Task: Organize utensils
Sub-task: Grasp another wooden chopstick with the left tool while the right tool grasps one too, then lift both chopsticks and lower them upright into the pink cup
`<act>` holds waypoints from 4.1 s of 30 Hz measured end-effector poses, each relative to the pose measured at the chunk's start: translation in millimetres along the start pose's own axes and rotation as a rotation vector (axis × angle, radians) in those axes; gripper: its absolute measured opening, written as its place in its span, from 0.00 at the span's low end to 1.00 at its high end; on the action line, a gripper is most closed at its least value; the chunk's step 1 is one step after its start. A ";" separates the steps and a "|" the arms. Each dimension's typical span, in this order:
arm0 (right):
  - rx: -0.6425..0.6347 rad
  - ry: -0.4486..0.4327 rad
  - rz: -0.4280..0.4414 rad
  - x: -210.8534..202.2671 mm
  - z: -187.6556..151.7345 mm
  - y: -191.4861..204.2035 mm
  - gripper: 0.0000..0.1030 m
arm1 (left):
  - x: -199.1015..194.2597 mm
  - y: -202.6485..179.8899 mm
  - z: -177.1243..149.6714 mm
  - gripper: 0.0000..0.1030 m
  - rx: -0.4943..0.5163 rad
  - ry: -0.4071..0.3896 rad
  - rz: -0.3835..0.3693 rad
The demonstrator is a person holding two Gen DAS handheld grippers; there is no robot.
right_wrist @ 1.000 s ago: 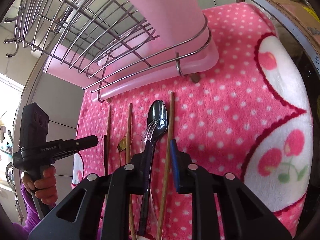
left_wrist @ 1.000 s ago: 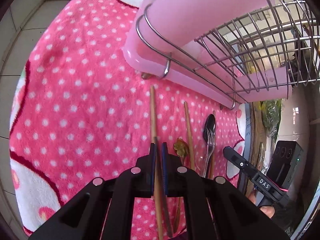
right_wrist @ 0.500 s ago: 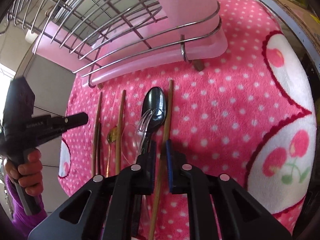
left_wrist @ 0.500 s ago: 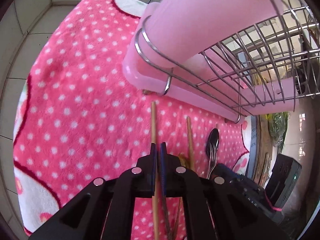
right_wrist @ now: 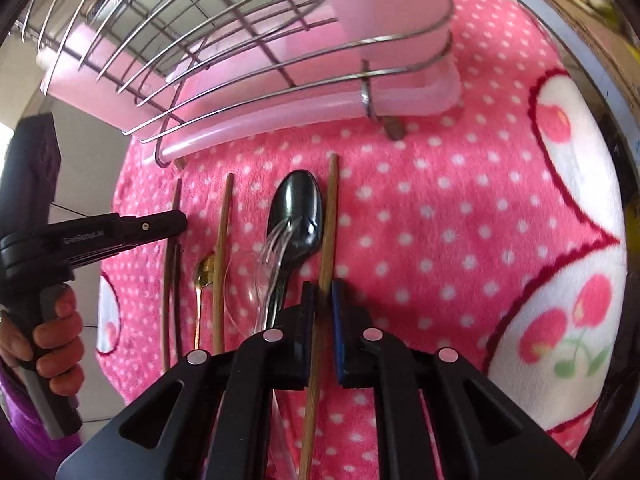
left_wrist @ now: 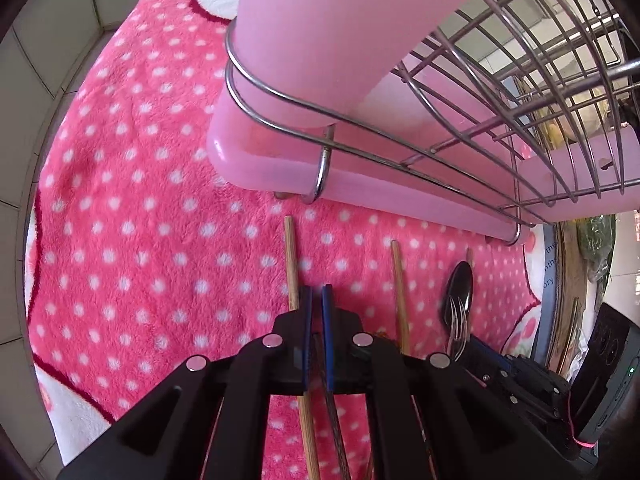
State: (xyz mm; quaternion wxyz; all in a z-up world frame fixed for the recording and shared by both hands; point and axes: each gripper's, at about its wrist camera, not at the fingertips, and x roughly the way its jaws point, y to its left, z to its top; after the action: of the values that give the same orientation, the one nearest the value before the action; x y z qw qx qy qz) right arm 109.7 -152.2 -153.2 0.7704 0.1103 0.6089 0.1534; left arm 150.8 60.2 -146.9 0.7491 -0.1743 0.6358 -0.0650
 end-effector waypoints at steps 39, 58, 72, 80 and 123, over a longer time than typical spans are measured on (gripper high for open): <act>0.015 -0.219 0.155 -65.1 -27.4 -35.5 0.07 | -5.3 -20.6 -5.9 0.21 0.117 -0.020 0.220; -0.045 -0.632 0.177 -177.8 -43.9 -31.0 0.07 | -186.4 -19.4 -91.7 0.05 0.198 -0.589 -0.015; -0.127 -1.010 0.150 -284.9 27.8 -3.7 0.07 | -328.9 -43.5 -54.5 0.05 0.207 -0.996 -0.143; -0.156 -1.136 0.085 -298.5 76.6 6.9 0.07 | -331.5 -53.1 3.1 0.05 0.193 -1.058 -0.034; -0.117 -1.229 0.034 -239.4 113.5 -15.8 0.07 | -206.3 -14.5 50.5 0.05 0.111 -0.785 -0.083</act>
State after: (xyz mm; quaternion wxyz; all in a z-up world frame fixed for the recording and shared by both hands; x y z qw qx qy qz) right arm 171.0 -253.7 84.2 0.9826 0.1458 0.0424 0.1071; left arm 164.1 121.5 56.6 0.9401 -0.1710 0.2893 -0.0579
